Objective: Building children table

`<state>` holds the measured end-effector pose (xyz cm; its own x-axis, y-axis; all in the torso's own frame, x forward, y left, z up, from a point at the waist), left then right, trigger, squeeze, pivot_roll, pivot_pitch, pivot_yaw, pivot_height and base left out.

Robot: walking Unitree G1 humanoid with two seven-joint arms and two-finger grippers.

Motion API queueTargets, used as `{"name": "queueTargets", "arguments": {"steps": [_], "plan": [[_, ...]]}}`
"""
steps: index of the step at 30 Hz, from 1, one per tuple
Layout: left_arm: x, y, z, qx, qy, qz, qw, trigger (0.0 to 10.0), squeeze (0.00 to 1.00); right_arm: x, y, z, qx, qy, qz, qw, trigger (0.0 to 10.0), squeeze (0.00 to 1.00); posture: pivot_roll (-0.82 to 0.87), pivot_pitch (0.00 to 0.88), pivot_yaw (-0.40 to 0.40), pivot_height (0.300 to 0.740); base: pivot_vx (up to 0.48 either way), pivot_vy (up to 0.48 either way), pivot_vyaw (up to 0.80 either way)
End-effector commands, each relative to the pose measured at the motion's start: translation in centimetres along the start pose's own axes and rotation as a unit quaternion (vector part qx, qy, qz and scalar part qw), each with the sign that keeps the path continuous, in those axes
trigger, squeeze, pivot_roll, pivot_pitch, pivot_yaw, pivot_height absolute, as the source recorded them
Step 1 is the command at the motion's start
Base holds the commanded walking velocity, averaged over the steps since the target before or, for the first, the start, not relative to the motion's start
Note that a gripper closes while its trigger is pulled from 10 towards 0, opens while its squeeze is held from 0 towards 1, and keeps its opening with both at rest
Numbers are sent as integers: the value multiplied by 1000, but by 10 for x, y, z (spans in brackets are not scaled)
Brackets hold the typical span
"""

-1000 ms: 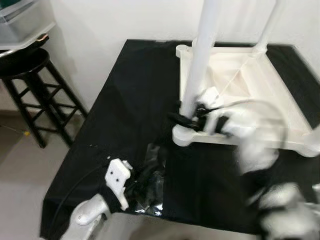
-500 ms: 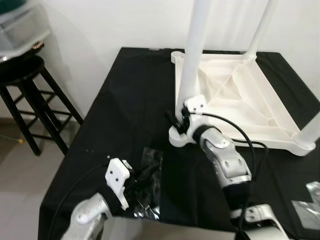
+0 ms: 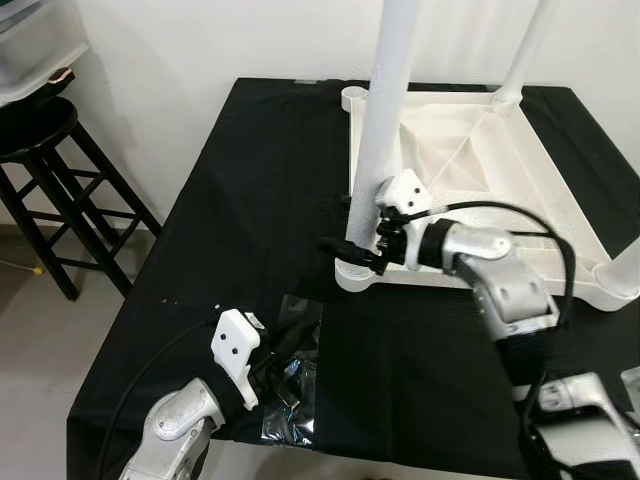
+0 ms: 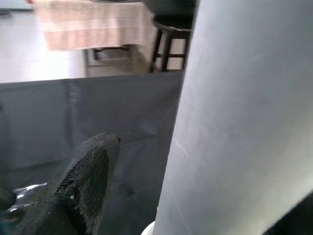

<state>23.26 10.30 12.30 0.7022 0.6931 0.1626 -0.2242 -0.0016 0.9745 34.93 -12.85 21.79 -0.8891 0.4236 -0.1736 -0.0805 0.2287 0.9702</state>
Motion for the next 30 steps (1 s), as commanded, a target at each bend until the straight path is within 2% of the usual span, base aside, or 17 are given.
{"name": "queueTargets", "arguments": {"steps": [1,2,3,12,18,19,21,22,23,24,25,26,27,28,30], "plan": [[-2,-5,-2,11,2,-4,1000,10000,0,7,-2,7,-6,62,11,998,4392,0,27,110,-7,740,0,0,0],[-2,-5,-2,11,2,-4,1000,10000,0,7,-2,7,-6,62,11,998,4392,0,27,110,-7,740,0,0,0],[-2,-5,-2,11,2,-3,1000,10000,0,4,-1,8,-9,67,19,998,0,0,28,111,-6,740,0,0,0],[-2,-4,-2,11,3,-2,1000,10000,0,-4,-2,6,-8,80,31,996,0,0,32,115,-11,740,0,0,0],[-3,-3,-2,10,4,-3,1000,10000,0,-3,-16,7,20,23,33,999,0,0,25,125,-13,740,0,0,0],[-2,-2,-3,10,4,-3,1000,10000,0,1,-26,14,33,-32,51,998,0,0,19,132,-14,740,0,0,0],[-2,-2,-3,10,4,-3,1000,10000,0,1,-26,14,33,-32,51,998,0,0,19,132,-14,740,0,0,0],[-2,-2,-4,10,4,-2,1000,10000,0,4,-38,25,30,-137,94,986,0,0,15,133,-11,740,0,0,0],[-2,-2,-4,10,4,-2,1000,10000,0,4,-38,25,30,-137,94,986,0,0,15,133,-11,740,0,0,0],[-1,-2,-4,10,4,-2,1000,10000,0,15,-53,30,13,-266,154,951,0,0,19,136,-9,740,0,0,0],[-1,-2,-4,10,4,-2,1000,10000,0,15,-53,30,13,-266,154,951,0,0,19,136,-9,740,0,0,0],[0,-2,-5,11,4,-1,1000,10000,0,39,-68,37,12,-315,199,928,0,0,29,139,-1,740,0,0,0],[1,-2,-6,12,4,0,1000,10000,0,56,-71,44,23,-302,198,932,0,0,7,135,13,740,0,0,0],[1,-2,-5,12,4,0,1000,10000,0,58,-69,45,22,-292,190,937,0,0,8,134,7,740,0,0,0],[1,-2,-5,12,4,0,1000,10000,0,58,-69,45,22,-292,190,937,0,0,8,134,7,740,0,0,0]]}}
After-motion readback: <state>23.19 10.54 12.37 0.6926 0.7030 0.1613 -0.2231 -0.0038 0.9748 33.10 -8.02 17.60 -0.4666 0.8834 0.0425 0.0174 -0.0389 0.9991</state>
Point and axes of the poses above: a point about 5 cm out from each wrist's last joint towards the gripper, its own z axis pointing out of the wrist towards the gripper, its own y axis along the axis of the wrist's last joint, x = y × z, the point moved 1 cm from there along z, pointing out of the wrist towards the gripper, and after that the axes turned 5 degrees about z, right-handed, at the moved point
